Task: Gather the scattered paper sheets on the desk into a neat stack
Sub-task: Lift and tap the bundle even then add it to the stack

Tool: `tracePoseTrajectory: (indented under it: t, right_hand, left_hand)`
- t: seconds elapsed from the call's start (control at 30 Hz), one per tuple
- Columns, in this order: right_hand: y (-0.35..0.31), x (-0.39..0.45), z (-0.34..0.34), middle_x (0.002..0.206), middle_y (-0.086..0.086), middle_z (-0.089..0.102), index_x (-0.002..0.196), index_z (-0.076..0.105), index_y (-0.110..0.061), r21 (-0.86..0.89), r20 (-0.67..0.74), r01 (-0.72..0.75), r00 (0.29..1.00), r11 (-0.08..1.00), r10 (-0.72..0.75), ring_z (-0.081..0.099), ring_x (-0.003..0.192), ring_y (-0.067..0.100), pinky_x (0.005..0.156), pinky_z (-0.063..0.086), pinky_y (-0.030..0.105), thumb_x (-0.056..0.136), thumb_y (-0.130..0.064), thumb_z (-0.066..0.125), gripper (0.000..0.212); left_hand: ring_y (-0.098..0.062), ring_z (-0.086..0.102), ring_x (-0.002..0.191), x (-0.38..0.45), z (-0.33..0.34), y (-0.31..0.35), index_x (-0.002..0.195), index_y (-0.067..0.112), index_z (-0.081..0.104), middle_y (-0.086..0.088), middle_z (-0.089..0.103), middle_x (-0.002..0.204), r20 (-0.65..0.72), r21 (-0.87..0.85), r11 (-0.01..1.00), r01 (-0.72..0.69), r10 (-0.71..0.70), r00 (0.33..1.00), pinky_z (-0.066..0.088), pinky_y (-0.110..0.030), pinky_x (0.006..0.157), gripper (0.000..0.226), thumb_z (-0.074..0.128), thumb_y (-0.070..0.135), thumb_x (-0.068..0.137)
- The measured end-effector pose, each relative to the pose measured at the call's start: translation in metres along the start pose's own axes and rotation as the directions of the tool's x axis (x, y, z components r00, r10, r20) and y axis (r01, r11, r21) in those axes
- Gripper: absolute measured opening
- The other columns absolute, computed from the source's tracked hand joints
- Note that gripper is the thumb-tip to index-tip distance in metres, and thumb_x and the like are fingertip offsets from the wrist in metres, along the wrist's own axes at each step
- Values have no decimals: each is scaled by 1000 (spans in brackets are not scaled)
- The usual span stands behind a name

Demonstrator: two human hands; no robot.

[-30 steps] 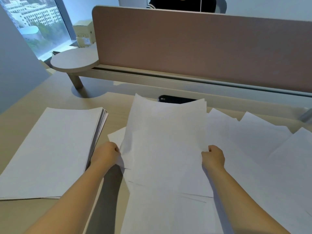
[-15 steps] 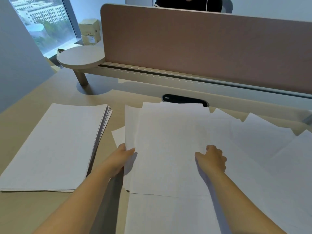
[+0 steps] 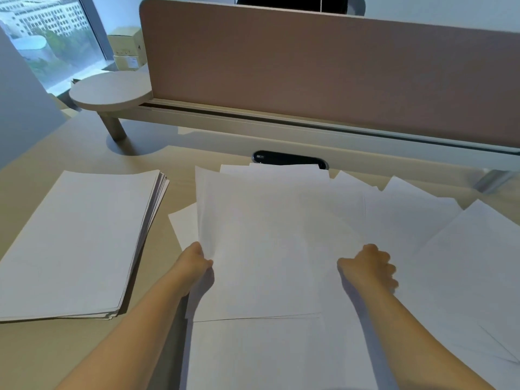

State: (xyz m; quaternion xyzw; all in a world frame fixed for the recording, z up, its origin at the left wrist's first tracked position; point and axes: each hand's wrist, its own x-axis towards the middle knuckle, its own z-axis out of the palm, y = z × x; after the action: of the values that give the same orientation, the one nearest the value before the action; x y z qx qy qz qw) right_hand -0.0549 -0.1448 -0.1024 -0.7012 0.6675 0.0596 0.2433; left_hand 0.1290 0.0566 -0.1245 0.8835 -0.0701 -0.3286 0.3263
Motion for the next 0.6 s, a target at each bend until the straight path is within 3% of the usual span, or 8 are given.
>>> tracePoseTrajectory:
  t: [0.1, 0.2, 0.3, 0.37, 0.43, 0.5, 0.57, 0.6]
  right_hand:
    - [17, 9, -1, 125, 15, 38, 123, 40, -2, 117, 58, -21, 998, 993, 15, 45, 114, 35, 83, 42, 39, 80, -17, 65, 51]
    - [24, 13, 3, 83, 10, 44, 80, 49, -4, 233, 129, 71, 986, 970, -103, 51, 74, 24, 69, 35, 27, 84, -5, 58, 10]
    - [21, 14, 11, 72, 5, 43, 72, 47, -4, 310, 101, 160, 975, 937, -199, 50, 80, 22, 70, 38, 26, 92, -11, 51, 22]
    - [16, 15, 13, 69, 1, 43, 64, 41, -8, 372, 25, 198, 975, 907, -223, 48, 70, 21, 56, 33, 25, 95, -15, 45, 32]
    - [12, 19, 10, 64, -1, 37, 58, 32, -14, 387, -54, 221, 975, 895, -217, 41, 60, 16, 55, 28, 25, 98, -14, 38, 40]
    - [9, 24, 5, 71, 4, 46, 65, 43, -10, 405, -118, 235, 972, 884, -204, 50, 74, 23, 68, 33, 26, 100, -13, 32, 36]
    - [6, 26, 1, 99, 16, 57, 95, 57, -1, 360, -141, 238, 970, 902, -200, 54, 101, 32, 81, 39, 34, 101, -16, 28, 33]
    - [6, 27, 1, 114, 19, 56, 109, 56, 1, 284, -128, 230, 971, 931, -201, 51, 110, 34, 88, 40, 36, 101, -21, 28, 37]
  left_hand:
    - [-26, 42, 90, 1, 1, -2, 67, 12, 32, -7, 42, 78, -16, 44, 999, -2, 3, 1000, 35, -33, 75, 31, 46, 5, 94]
    - [-27, 44, 92, -3, 9, 0, 74, 8, 37, -14, 47, 93, 2, 27, 999, -24, 24, 1000, 37, -35, 78, 22, 45, 8, 95]
    - [-28, 45, 94, -7, 15, 5, 79, 7, 40, -14, 48, 98, 6, 14, 999, -45, 45, 999, 38, -35, 80, 18, 42, 10, 97]
    - [-28, 45, 94, -9, 14, 9, 78, 7, 40, -12, 48, 94, -1, 26, 998, -59, 59, 998, 37, -34, 79, 19, 41, 11, 97]
    - [-28, 45, 90, -6, 8, 11, 74, 8, 38, -10, 46, 83, -16, 37, 997, -65, 66, 998, 36, -34, 76, 23, 42, 10, 97]
    - [-27, 43, 87, -5, 2, 11, 73, 7, 37, -9, 44, 78, -18, 69, 996, -65, 67, 998, 36, -34, 74, 25, 42, 10, 97]
    - [-27, 45, 88, -4, -3, 10, 81, 4, 42, -12, 46, 84, 2, 87, 995, -55, 55, 998, 38, -33, 76, 17, 42, 10, 97]
    - [-27, 45, 88, -3, -4, 10, 81, 4, 42, -12, 47, 85, 10, 88, 995, -47, 46, 999, 38, -33, 76, 17, 43, 10, 96]
